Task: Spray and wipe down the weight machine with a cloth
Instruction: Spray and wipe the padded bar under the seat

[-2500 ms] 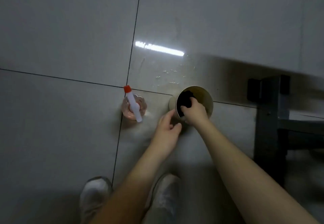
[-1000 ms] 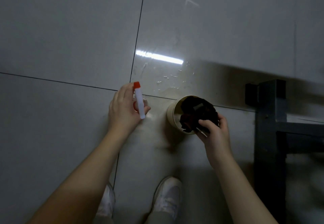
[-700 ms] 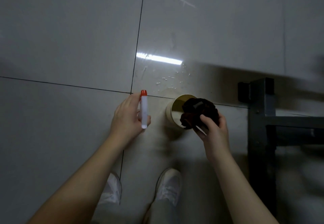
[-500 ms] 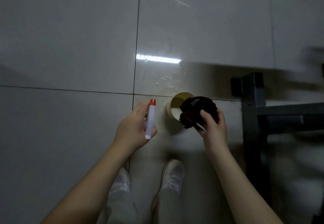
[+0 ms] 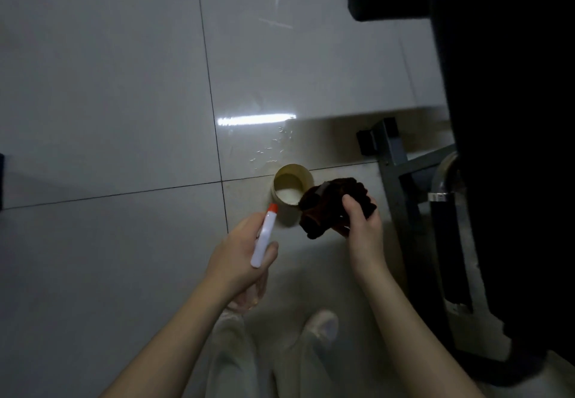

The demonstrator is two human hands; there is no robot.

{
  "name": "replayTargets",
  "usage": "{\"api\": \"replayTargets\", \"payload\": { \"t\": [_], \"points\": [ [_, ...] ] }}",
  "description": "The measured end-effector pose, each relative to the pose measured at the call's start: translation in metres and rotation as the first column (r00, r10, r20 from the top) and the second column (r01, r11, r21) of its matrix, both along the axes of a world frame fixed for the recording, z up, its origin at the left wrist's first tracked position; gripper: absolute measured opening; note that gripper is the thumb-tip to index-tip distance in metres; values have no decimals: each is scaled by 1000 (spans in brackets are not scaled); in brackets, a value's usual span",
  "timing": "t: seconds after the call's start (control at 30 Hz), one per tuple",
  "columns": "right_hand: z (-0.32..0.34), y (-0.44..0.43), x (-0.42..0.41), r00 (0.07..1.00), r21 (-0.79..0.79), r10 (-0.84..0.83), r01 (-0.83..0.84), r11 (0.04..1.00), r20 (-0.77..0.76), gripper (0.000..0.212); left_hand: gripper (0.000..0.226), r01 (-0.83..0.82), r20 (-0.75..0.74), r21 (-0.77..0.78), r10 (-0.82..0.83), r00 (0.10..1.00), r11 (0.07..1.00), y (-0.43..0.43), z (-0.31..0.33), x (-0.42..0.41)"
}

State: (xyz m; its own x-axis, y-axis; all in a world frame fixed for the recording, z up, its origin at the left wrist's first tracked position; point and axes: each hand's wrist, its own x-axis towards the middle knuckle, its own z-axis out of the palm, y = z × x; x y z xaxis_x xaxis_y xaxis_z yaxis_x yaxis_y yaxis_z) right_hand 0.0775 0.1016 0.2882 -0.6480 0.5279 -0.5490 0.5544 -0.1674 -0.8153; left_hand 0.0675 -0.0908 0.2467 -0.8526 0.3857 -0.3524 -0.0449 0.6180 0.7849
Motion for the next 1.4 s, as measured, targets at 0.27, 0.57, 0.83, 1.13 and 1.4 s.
{"api": "replayTargets", "payload": {
  "t": [0.27, 0.57, 0.83, 1.13, 1.4],
  "points": [
    [63, 27, 50, 996, 379, 83, -81, 922, 12, 13, 51, 81, 24, 73, -83, 996, 994, 41, 48, 26],
    [115, 96, 97, 958, 838, 73, -278, 470, 277, 53, 29, 103, 23, 116, -106, 994, 988, 104, 80, 57],
    [41, 119, 100, 874, 867, 17, -483, 125, 485, 49, 36, 175, 80, 107, -184, 980, 979, 142, 71, 57],
    [4, 123, 126, 880, 885, 227, -450, 120, 417, 63, 36, 162, 122, 147, -180, 976, 976, 165, 74, 38],
    [27, 132, 131, 967, 904, 226, -196, 381, 115, 47, 39, 182, 141, 202, -213, 967, 962, 182, 73, 27]
  ]
}}
